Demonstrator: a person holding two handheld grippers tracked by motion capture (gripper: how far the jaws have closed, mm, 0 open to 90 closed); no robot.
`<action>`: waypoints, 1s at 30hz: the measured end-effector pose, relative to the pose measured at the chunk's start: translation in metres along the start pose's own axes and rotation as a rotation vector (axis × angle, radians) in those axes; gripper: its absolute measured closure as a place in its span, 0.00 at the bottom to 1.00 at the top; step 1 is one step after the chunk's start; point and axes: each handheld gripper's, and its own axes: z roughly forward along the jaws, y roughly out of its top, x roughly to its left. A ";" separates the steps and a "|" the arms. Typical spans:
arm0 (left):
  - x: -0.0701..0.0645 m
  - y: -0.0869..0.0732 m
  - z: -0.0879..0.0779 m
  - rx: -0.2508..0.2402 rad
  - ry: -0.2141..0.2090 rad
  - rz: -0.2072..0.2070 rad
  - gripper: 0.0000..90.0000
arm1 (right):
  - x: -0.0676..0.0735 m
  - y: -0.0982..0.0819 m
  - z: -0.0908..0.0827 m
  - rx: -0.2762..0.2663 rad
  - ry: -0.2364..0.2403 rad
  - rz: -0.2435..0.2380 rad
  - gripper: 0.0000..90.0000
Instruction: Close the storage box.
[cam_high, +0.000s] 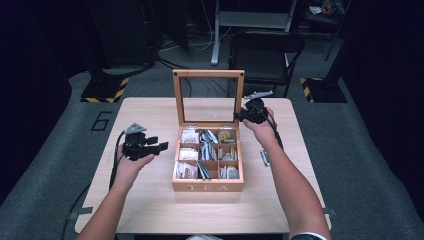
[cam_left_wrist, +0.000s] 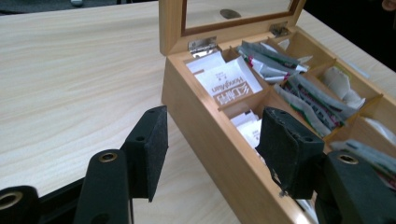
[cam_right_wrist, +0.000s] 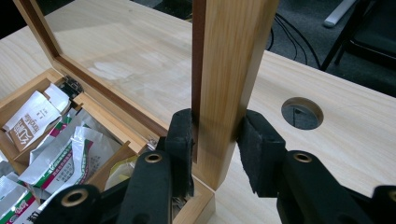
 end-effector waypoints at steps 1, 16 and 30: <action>0.000 0.002 0.001 -0.004 -0.001 -0.005 0.47 | 0.001 -0.001 -0.001 -0.005 -0.002 -0.004 0.73; 0.001 0.050 0.015 -0.023 -0.008 0.030 0.47 | 0.008 -0.006 -0.006 -0.028 -0.016 -0.032 0.73; -0.002 0.096 0.023 -0.067 -0.005 0.084 0.51 | 0.012 -0.009 -0.011 -0.032 -0.016 -0.051 0.72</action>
